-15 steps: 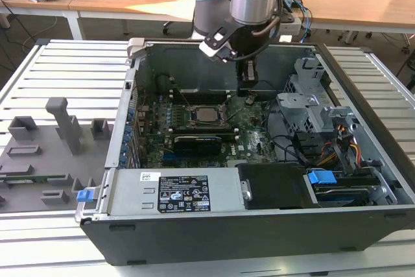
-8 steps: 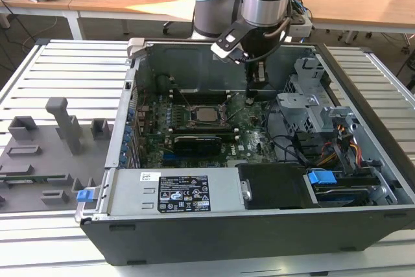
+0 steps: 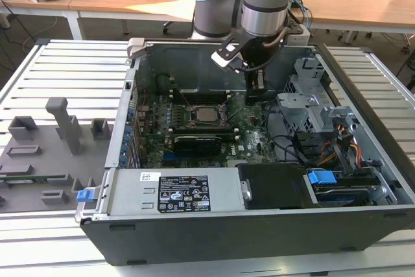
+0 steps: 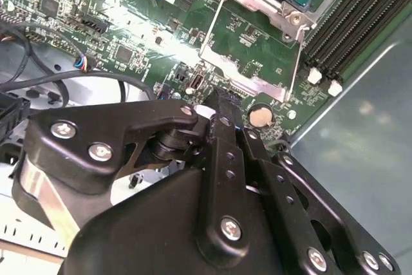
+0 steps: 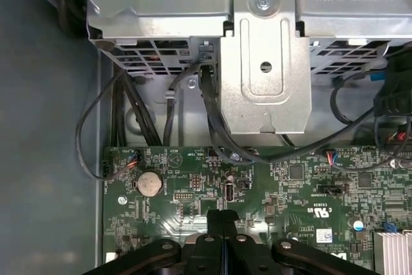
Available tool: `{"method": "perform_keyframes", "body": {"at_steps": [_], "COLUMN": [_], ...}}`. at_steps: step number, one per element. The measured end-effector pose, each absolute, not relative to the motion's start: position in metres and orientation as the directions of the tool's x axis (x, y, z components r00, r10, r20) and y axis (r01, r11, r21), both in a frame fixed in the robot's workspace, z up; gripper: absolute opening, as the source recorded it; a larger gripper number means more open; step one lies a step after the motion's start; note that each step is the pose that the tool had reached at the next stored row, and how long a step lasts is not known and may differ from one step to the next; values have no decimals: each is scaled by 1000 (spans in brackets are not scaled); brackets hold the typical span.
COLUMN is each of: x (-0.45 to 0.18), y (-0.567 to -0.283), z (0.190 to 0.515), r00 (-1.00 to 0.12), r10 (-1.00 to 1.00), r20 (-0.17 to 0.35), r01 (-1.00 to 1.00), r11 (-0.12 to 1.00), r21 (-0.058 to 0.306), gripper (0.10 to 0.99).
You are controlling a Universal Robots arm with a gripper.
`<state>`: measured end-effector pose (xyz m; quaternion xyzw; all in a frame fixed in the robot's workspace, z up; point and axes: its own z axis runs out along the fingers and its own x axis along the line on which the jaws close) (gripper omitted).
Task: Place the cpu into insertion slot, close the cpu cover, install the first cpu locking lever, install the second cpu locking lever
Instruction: 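Close the cpu cover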
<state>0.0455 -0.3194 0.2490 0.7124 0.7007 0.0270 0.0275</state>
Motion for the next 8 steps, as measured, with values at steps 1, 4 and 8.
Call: {"method": "perform_keyframes", "body": {"at_steps": [1, 4, 8], "x": [46, 46, 47], "y": [-319, -319, -319], "z": [248, 248, 248], "r00": [17, 17, 17], "r10": [1000, 1000, 1000], "r20": [0, 0, -1], "r01": [997, 997, 1000], "r11": [-17, -17, -17], "r21": [77, 76, -2], "gripper": [106, 106, 106]}}
